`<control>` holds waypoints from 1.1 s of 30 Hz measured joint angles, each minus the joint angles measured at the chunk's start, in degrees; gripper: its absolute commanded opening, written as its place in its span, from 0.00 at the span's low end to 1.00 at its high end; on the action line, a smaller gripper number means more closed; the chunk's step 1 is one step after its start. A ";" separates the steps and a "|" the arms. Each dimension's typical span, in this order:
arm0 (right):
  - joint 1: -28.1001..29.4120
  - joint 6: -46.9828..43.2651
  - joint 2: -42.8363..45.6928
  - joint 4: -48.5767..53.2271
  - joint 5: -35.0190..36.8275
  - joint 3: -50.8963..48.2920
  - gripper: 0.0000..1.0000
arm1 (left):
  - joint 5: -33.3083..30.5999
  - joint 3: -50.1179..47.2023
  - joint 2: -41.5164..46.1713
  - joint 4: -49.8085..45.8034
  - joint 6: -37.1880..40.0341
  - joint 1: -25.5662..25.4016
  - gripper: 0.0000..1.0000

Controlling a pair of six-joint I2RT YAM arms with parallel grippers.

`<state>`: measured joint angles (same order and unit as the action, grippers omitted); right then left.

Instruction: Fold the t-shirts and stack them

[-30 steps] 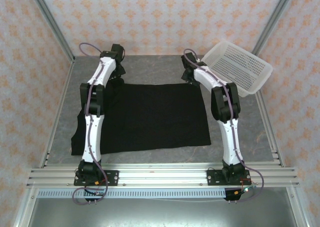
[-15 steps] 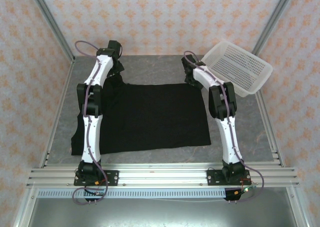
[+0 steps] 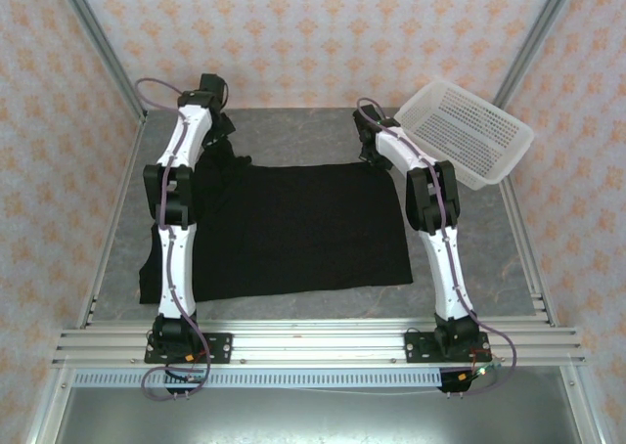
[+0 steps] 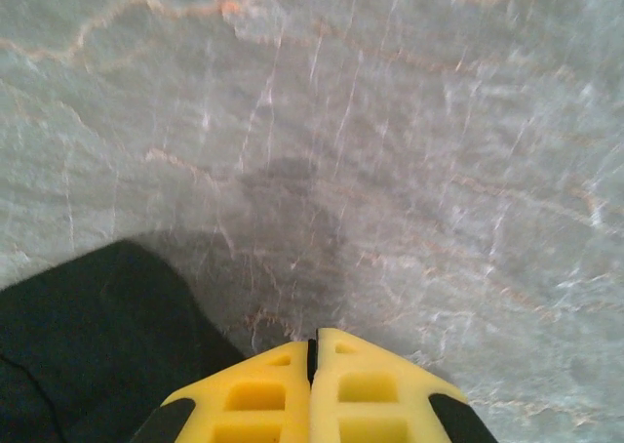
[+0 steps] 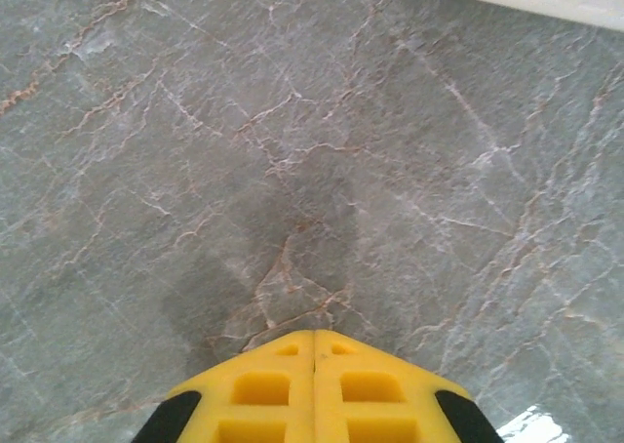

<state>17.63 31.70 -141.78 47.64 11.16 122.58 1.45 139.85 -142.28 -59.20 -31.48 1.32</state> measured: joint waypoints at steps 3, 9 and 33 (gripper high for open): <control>-0.07 -0.63 0.20 0.74 0.52 0.35 0.00 | 0.81 0.92 0.74 1.14 0.50 0.48 0.00; -0.17 -1.33 1.88 1.51 1.31 1.03 0.00 | -0.26 1.14 3.26 1.51 0.94 0.57 0.00; -0.55 -2.01 15.06 1.38 -4.07 -11.61 0.00 | -1.42 -36.68 34.27 3.78 -0.20 4.44 0.00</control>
<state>17.08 29.69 -126.72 49.01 7.09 110.98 0.03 103.18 -108.01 -55.42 -31.68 5.76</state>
